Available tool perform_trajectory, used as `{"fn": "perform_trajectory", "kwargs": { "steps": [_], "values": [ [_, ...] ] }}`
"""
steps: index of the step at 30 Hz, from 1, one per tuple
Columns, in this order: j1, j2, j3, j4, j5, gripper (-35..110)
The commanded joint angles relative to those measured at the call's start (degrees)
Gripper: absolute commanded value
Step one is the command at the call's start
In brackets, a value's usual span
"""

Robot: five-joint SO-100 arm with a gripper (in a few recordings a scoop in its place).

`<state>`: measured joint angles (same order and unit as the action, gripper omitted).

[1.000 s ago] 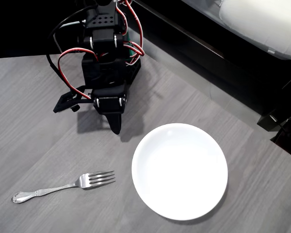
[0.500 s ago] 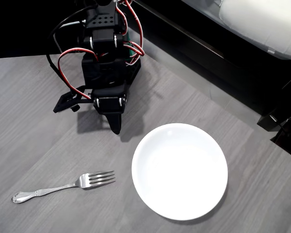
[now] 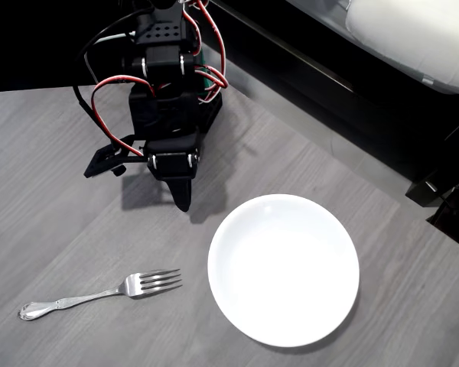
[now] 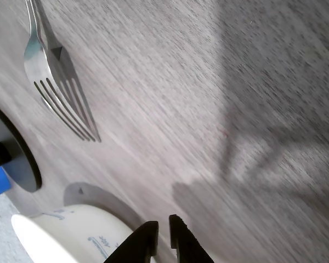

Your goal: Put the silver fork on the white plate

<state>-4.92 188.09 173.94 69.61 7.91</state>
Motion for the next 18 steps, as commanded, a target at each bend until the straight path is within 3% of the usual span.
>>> {"fn": "perform_trajectory", "kwargs": {
  "steps": [1, 9, 18],
  "values": [
    [0.3, 1.6, -0.2, 0.2, 0.3, 0],
    [0.0, 1.6, -0.2, 0.3, 0.4, 0],
    [10.2, 1.4, -0.2, -0.3, 0.2, 0]
  ]
}}
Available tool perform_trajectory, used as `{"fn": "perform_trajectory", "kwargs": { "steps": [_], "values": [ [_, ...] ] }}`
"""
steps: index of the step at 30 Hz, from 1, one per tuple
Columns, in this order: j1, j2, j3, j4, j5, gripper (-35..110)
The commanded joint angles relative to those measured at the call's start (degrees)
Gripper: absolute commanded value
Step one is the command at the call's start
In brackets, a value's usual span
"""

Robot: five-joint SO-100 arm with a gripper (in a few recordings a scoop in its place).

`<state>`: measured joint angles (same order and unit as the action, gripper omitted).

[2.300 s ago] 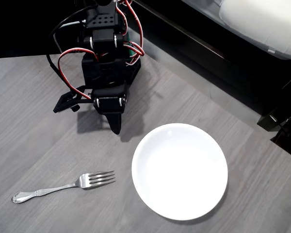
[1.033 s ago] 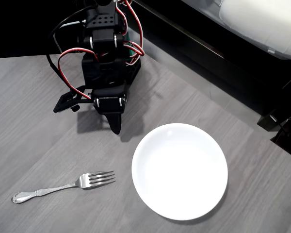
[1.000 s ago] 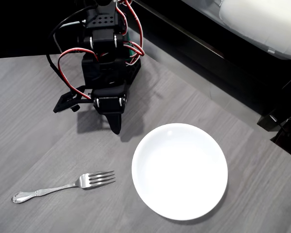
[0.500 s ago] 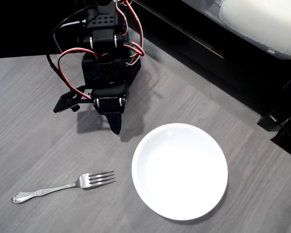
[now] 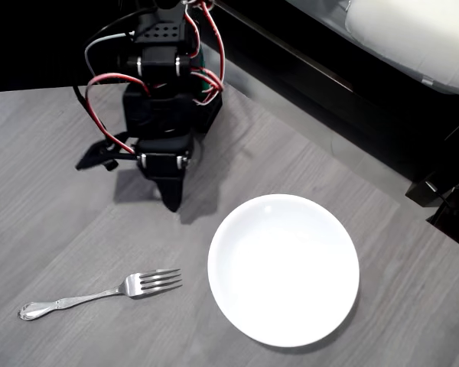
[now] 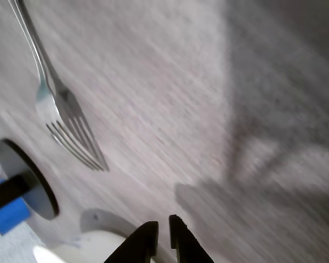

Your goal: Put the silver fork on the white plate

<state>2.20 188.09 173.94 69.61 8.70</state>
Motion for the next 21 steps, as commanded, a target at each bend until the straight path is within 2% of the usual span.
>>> {"fn": "perform_trajectory", "kwargs": {
  "steps": [1, 4, 8, 11, 14, 17, 21],
  "values": [
    [4.8, 1.4, -0.2, -0.4, -1.1, 0],
    [7.6, 1.4, -0.3, -4.3, -11.2, 0],
    [9.5, 1.4, -6.9, -0.3, -16.7, 0],
    [9.1, -3.7, -14.2, -1.4, -20.4, 0],
    [7.9, -25.2, -27.2, -3.1, -22.8, 3],
    [8.4, -50.9, -43.3, -2.7, -25.2, 19],
    [10.3, -73.7, -57.7, -1.2, -28.6, 19]
  ]
}}
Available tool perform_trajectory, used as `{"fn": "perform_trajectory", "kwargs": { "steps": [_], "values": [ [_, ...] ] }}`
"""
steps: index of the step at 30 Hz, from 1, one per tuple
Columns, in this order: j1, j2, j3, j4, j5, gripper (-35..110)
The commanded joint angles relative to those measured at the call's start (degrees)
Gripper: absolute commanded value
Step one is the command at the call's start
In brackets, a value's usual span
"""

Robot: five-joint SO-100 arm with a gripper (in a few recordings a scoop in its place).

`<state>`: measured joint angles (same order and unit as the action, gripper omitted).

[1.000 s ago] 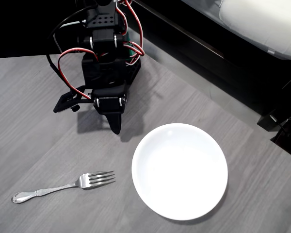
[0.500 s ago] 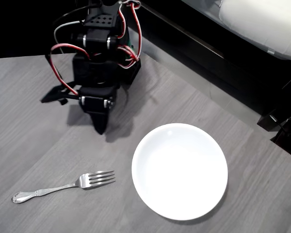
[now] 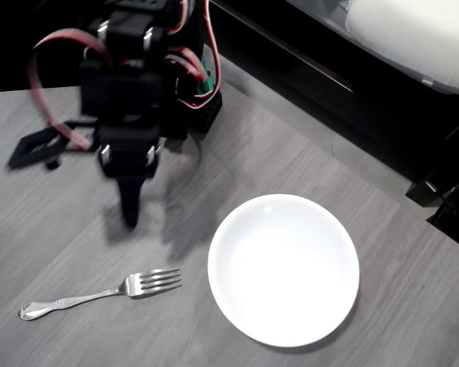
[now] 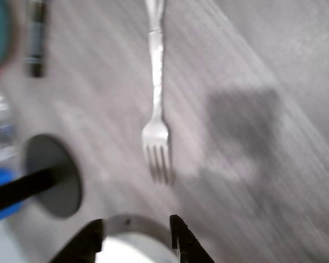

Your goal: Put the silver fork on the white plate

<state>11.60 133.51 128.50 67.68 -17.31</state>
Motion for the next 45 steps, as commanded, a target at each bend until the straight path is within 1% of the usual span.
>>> {"fn": "perform_trajectory", "kwargs": {
  "steps": [1, 4, 8, 15, 26, 45],
  "values": [
    [1.3, -22.4, -14.4, 0.9, -3.5, 19],
    [2.1, -28.7, -17.1, 0.4, -6.5, 19],
    [2.2, -32.8, -17.5, -0.7, -9.3, 19],
    [2.4, -38.4, -18.4, -5.3, -11.2, 19],
    [1.1, -49.7, -25.8, -6.4, -11.0, 19],
    [-2.5, -53.3, -25.8, -9.8, -9.5, 19]
  ]
}}
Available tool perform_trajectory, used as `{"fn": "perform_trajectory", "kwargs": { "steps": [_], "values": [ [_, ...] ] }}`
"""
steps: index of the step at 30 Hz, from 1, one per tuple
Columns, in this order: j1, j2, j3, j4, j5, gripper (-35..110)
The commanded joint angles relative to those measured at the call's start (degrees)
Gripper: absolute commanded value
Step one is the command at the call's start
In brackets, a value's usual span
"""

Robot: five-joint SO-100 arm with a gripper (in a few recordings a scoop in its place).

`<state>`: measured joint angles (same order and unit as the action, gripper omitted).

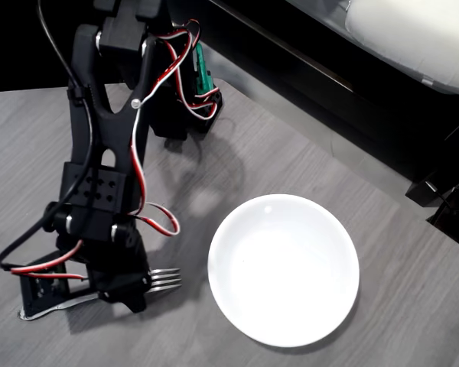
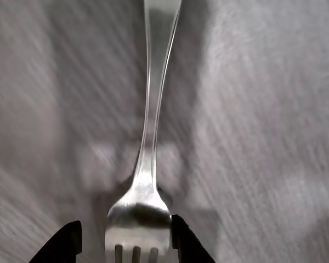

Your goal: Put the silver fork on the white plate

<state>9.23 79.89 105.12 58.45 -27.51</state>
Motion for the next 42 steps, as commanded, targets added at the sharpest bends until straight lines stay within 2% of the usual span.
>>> {"fn": "perform_trajectory", "kwargs": {
  "steps": [1, 7, 20, 22, 25, 42],
  "values": [
    [-0.3, 0.3, -2.5, -0.5, 0.7, 19],
    [-0.2, -0.2, -2.7, -1.0, 0.7, 0],
    [0.5, 0.4, -3.0, -0.8, 0.6, 0],
    [0.5, 0.3, -3.0, -1.1, 0.5, 10],
    [0.4, 1.6, -3.0, 0.1, 0.4, 14],
    [2.8, 3.3, -3.0, -2.2, -0.7, 13]
  ]
}}
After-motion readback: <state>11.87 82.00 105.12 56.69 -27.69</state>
